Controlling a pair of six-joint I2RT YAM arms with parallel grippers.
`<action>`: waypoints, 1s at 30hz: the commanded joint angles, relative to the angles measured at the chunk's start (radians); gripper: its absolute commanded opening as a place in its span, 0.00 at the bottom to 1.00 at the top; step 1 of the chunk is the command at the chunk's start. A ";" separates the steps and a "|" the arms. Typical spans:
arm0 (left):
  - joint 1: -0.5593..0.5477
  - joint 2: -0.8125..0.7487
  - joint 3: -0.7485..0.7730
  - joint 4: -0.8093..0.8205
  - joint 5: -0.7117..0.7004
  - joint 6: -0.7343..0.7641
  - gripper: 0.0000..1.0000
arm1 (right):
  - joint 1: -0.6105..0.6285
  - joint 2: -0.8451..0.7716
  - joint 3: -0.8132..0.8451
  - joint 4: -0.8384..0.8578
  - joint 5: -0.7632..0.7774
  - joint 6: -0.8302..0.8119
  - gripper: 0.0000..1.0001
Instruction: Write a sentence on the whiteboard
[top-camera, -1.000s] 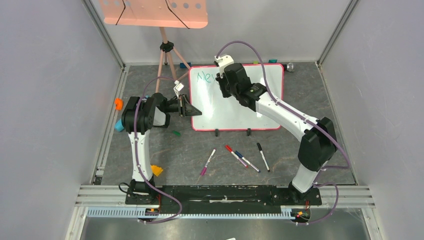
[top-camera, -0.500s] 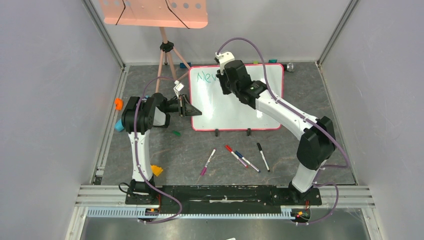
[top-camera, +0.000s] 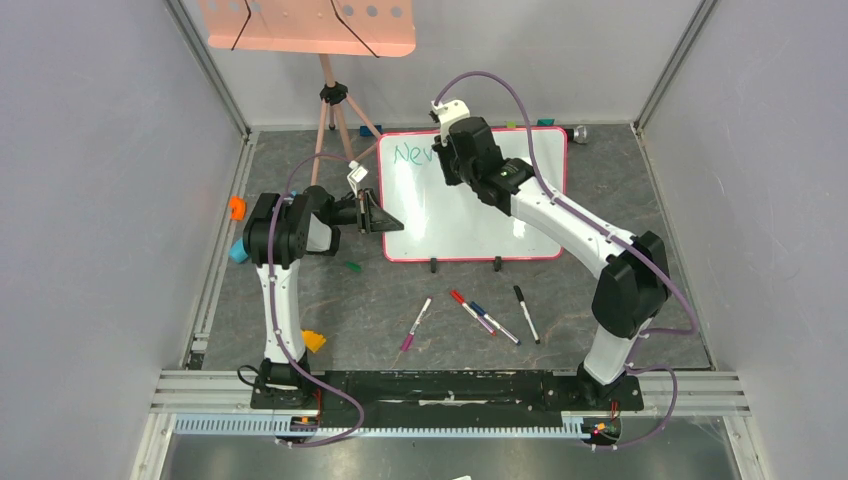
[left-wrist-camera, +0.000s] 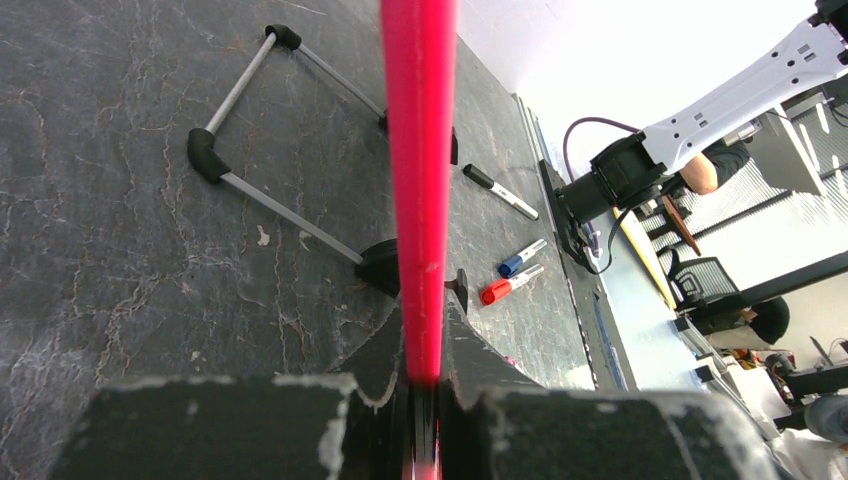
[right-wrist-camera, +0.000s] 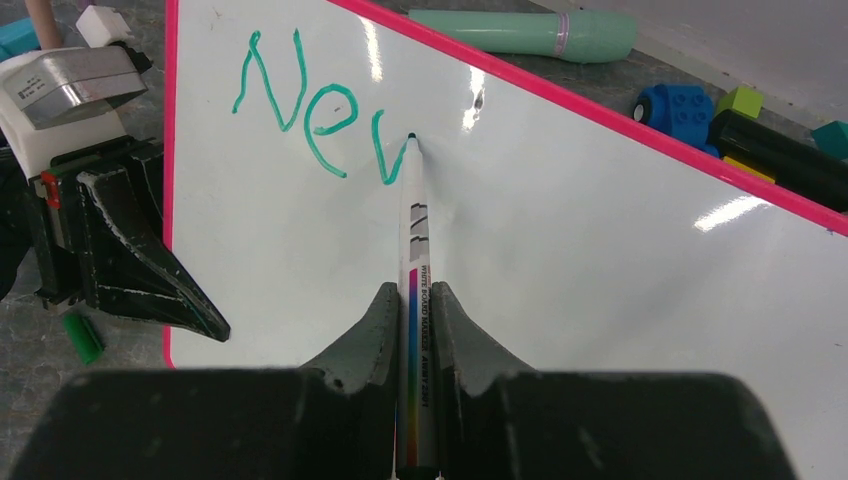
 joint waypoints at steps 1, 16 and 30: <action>-0.006 0.032 0.005 0.048 -0.039 0.051 0.02 | -0.023 0.034 0.048 0.002 0.053 -0.002 0.00; -0.006 0.032 0.005 0.048 -0.040 0.051 0.02 | -0.027 -0.045 -0.077 0.015 0.031 0.007 0.00; -0.006 0.032 0.005 0.048 -0.041 0.050 0.02 | -0.027 -0.080 -0.131 0.022 0.038 0.010 0.00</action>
